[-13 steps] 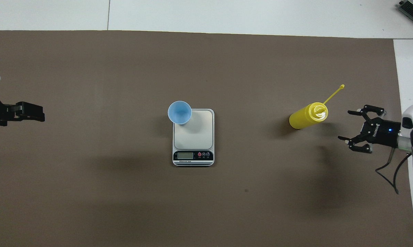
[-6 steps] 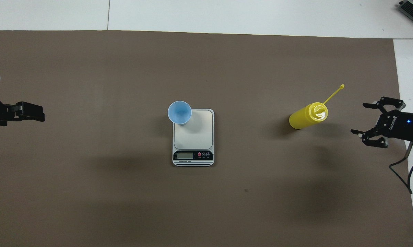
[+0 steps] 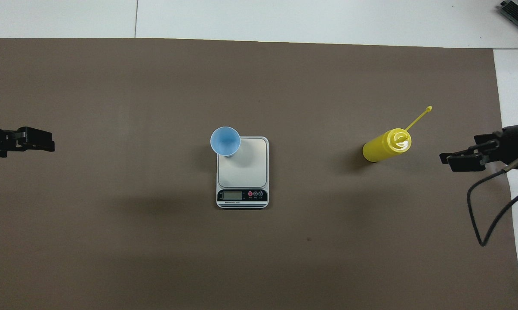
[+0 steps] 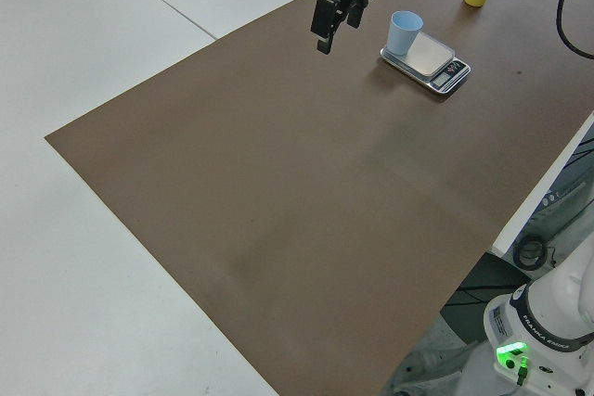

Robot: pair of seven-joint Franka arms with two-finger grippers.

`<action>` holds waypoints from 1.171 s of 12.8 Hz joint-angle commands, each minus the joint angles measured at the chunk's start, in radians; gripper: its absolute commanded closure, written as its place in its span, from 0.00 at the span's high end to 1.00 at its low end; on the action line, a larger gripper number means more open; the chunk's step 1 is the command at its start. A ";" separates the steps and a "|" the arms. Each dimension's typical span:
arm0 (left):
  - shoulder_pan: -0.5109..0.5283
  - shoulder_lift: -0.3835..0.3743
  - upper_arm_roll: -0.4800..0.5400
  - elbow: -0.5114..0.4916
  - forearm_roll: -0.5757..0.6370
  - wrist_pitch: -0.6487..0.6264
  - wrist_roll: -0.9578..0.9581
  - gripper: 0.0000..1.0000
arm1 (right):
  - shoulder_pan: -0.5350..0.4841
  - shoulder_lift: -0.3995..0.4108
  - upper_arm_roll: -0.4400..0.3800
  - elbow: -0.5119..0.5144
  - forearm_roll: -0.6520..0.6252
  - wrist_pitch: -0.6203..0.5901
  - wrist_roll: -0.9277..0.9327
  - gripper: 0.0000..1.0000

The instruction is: Pour seasoning into cup on scale with both arms

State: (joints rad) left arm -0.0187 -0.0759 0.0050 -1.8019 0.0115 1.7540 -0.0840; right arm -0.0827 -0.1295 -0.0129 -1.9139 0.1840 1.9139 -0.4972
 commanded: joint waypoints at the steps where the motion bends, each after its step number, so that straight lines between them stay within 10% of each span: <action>1: 0.006 -0.019 -0.002 0.009 -0.013 -0.005 0.003 1.00 | 0.023 0.054 0.011 0.133 -0.047 -0.056 0.214 1.00; 6: 0.009 0.014 0.003 0.152 -0.018 -0.100 0.015 1.00 | 0.066 0.096 0.016 0.265 -0.149 -0.128 0.613 1.00; 15: 0.106 0.022 -0.134 0.246 -0.076 -0.211 0.012 1.00 | 0.115 0.111 0.022 0.314 -0.235 -0.274 0.766 1.00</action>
State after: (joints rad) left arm 0.0385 -0.0660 -0.0903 -1.5842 -0.0459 1.5628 -0.0832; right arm 0.0372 -0.0368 -0.0017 -1.6218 -0.0278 1.6678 0.2476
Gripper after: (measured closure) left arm 0.000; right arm 0.000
